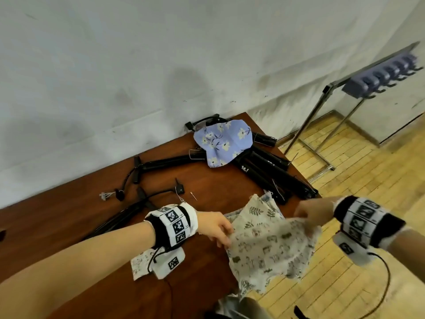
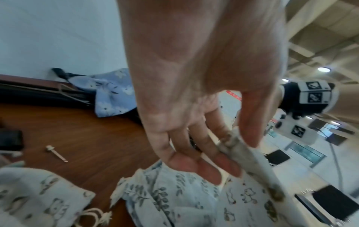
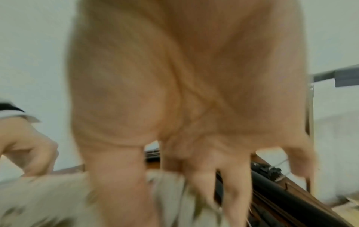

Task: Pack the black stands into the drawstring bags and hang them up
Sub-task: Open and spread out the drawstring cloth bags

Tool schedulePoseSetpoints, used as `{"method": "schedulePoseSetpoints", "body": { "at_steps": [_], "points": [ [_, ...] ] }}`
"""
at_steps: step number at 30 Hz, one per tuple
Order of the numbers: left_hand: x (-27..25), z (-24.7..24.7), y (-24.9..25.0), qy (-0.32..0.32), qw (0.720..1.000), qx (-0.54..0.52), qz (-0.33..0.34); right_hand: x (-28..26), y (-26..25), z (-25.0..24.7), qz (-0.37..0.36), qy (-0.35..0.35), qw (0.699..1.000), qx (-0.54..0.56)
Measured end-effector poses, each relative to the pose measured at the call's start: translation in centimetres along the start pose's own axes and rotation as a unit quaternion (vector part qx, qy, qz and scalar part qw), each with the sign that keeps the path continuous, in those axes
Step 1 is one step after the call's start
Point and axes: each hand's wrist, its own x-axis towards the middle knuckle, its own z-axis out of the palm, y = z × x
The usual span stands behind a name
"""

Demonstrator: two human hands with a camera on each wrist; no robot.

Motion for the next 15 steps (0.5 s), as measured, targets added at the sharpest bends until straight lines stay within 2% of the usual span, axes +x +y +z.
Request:
{"method": "schedulePoseSetpoints", "body": {
  "at_steps": [2,5,8,10,12,15],
  "points": [
    [0.7,-1.3,-1.7,0.080,0.997,-0.014,-0.020,3.1,-0.7,-1.0,0.023,0.110,0.994,-0.013],
    [1.0,-2.8,-4.4,0.187,0.980,-0.042,-0.051,7.3,-2.2,-2.3,0.044,0.247,0.968,-0.032],
    [-0.1,-4.6,-8.1,0.233,0.964,-0.036,-0.120,10.8,-3.7,-2.5,0.067,0.334,0.939,-0.052],
    [-1.4,-5.7,-10.6,0.238,0.956,-0.025,-0.169,12.3,-4.6,-2.1,0.112,0.345,0.932,-0.028],
    [-3.1,-6.6,-13.1,0.240,0.948,0.001,-0.209,13.8,-6.3,-2.1,0.134,0.308,0.942,-0.006],
    [-5.1,-6.6,-16.5,0.250,0.936,0.018,-0.249,16.0,-10.3,-2.7,0.075,0.296,0.952,0.007]
  ]
}}
